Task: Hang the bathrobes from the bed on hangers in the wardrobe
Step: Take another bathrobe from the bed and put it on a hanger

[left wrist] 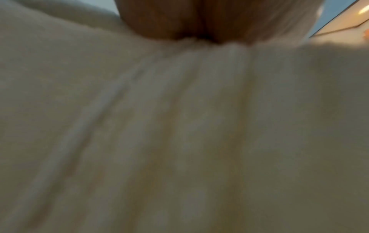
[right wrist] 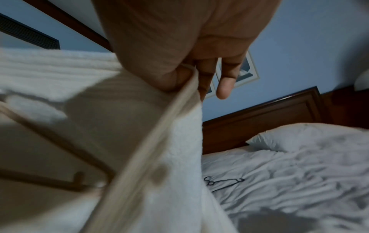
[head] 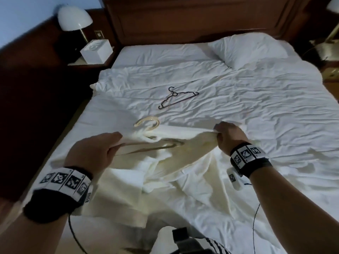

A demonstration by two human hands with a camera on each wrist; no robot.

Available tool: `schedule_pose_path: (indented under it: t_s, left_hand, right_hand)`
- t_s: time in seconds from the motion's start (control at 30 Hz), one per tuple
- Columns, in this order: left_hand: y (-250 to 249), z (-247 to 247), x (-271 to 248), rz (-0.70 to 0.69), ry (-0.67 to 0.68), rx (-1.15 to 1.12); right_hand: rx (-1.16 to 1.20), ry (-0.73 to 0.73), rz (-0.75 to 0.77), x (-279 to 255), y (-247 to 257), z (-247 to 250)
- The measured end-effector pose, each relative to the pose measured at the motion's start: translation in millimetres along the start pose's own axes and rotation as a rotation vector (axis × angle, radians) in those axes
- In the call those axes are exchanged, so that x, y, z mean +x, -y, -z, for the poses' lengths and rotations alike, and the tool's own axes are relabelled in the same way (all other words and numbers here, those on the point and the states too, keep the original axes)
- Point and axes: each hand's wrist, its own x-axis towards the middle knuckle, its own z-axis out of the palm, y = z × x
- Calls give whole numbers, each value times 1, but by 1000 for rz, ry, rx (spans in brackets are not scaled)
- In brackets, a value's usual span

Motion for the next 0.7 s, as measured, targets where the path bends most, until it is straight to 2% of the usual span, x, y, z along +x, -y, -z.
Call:
schedule_pose_path:
  t_s: [0.07,0.1,0.17,0.23,0.27,0.3,0.37,0.4,0.43,0.47,0.57,0.6,0.7]
  left_hand:
    - [-11,-10,-13,123,-40,20]
    - [-19,-14,-17,209,-70,8]
    - [-37,-22,-25,331,-117,-22]
    - [-54,-26,-32,314,-124,-49]
    - [-62,-26,-38,289,-118,-66]
    - [-68,-25,-44,273,-108,-89]
    - [-78,-23,-60,269,-71,-148]
    - [-83,-23,-69,277,-49,-173]
    - [-88,-22,-77,291,-35,-197]
    - [-93,-22,-85,309,-29,-226]
    - [-107,-24,-106,363,-4,-293]
    - [-108,-26,-114,395,27,-314]
    - [-99,-32,-142,535,217,-295]
  right_hand:
    - [164,0,-11,-25,8,-5]
    - [274,46,20,-42,18,-9]
    - [549,349,175,-82,47,-17]
    - [685,720,337,-104,69,-18]
    - [678,765,403,-104,72,-19]
    - [686,642,439,-97,72,-24]
    - [632,185,415,-77,73,-27]
    - [558,31,402,-67,73,-27]
    - [492,-14,417,-60,76,-26]
    - [425,56,445,-54,78,-28]
    - [201,504,554,-53,87,-35]
    - [142,566,579,-54,90,-39]
    - [-15,524,641,-49,98,-49]
